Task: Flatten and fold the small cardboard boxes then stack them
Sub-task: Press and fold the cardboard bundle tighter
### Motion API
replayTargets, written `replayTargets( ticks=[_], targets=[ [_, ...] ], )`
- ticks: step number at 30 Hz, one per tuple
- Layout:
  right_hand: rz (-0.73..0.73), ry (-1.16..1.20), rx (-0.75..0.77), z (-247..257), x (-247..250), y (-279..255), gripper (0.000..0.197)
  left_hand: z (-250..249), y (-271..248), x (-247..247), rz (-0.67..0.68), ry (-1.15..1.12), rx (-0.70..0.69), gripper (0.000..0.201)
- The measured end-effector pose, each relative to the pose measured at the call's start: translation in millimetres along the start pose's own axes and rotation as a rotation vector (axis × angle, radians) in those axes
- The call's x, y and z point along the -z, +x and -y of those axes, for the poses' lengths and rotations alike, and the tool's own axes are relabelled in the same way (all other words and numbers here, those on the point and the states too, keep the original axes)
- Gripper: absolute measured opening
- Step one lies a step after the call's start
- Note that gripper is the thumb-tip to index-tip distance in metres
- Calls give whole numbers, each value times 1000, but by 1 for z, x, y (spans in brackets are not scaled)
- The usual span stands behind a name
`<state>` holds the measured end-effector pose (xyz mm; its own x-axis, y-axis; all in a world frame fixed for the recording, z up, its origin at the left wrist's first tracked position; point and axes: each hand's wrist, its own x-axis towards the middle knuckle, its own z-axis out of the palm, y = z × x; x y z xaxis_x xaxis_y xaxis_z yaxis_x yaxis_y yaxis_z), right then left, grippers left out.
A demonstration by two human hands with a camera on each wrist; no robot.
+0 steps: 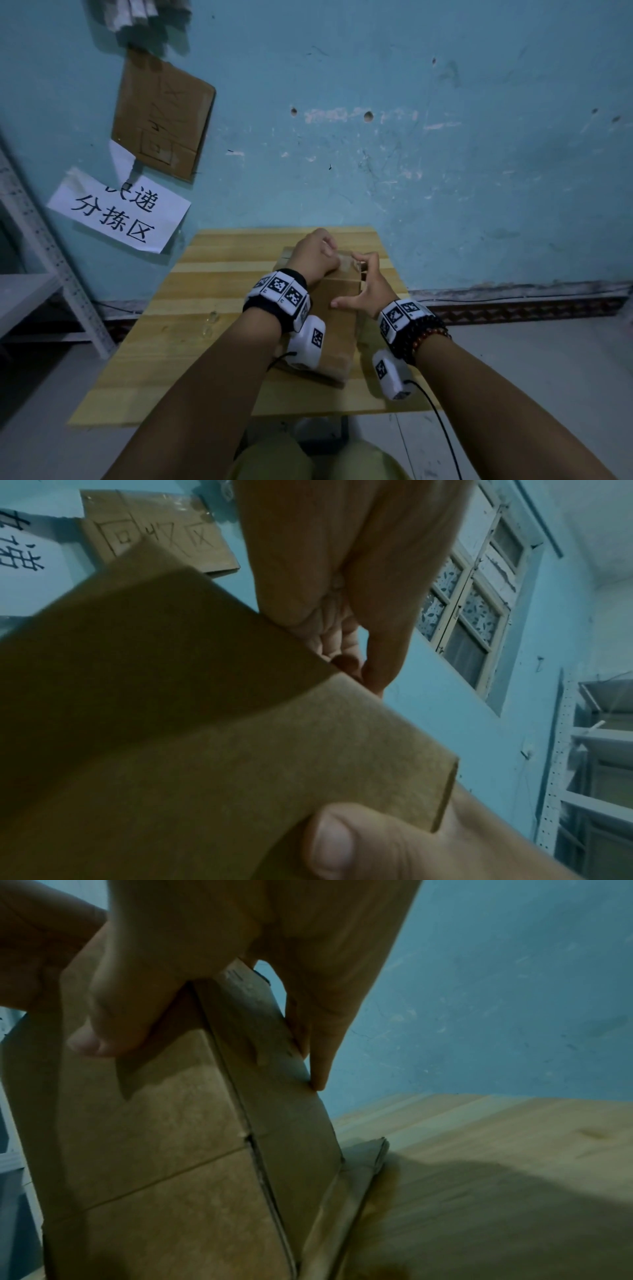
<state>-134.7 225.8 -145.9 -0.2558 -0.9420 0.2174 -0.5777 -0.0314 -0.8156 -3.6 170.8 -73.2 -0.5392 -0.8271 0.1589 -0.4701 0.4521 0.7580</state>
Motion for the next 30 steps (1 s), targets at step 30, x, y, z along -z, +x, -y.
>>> replayTargets(
  ticks=[30],
  targets=[
    [-28,54,-9,-6,-4,-4,96,4,-5,-15,-60,164,-190,11]
  ],
)
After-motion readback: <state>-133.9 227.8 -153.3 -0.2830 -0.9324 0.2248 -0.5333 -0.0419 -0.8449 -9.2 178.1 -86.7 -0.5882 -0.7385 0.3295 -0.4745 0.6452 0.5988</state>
